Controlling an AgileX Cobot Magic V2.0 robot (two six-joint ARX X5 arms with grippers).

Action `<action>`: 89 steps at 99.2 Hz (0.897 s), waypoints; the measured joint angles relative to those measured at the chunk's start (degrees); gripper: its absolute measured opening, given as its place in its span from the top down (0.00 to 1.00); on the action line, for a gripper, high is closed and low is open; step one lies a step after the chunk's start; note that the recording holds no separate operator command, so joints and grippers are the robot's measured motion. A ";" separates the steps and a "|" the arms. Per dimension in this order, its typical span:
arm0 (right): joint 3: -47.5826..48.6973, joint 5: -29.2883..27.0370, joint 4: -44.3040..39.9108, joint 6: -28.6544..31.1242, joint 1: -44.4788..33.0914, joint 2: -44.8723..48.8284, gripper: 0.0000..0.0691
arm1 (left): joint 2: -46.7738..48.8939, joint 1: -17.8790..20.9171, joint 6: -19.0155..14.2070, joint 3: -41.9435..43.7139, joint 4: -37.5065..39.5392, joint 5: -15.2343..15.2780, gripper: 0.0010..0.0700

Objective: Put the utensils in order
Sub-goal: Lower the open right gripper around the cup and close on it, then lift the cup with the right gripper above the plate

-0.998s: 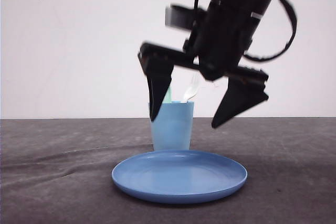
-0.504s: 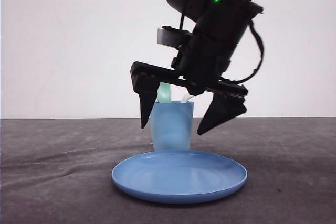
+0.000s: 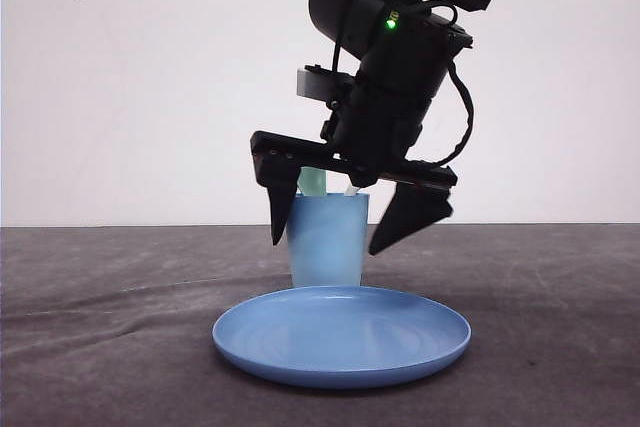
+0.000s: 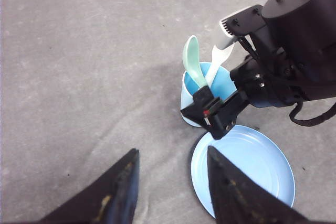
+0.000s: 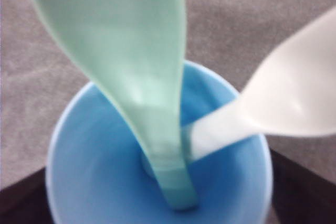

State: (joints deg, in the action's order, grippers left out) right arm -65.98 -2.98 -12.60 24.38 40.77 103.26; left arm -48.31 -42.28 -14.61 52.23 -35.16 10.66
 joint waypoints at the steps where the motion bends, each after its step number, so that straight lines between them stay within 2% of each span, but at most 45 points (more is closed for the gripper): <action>1: 0.00 0.00 0.02 -0.07 0.00 0.00 0.17 | 0.00 0.00 0.00 0.00 0.00 -0.02 0.67; 9: 0.00 -0.09 -0.02 -0.55 0.04 0.00 0.29 | 0.00 0.00 0.00 0.00 0.02 -0.02 0.67; 28: -1.03 0.00 -2.08 -1.55 0.04 0.00 0.39 | 0.00 0.00 0.00 0.00 -0.04 0.00 0.67; 46: -3.48 -0.02 -7.04 -4.24 0.13 -2.23 0.39 | 0.00 0.00 0.00 0.00 -0.17 0.00 0.67; 69: -5.81 -0.24 -11.28 -7.15 2.19 -15.26 0.40 | 0.00 0.00 0.00 0.00 -0.22 0.11 0.67; 89: -5.84 -2.86 -20.76 -9.62 5.16 -23.04 0.40 | 0.00 0.00 0.00 0.00 -0.20 0.11 0.67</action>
State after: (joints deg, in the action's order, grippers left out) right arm -71.81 -5.85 -33.36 14.76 45.93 80.23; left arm -48.31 -42.28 -14.61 52.23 -35.35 10.76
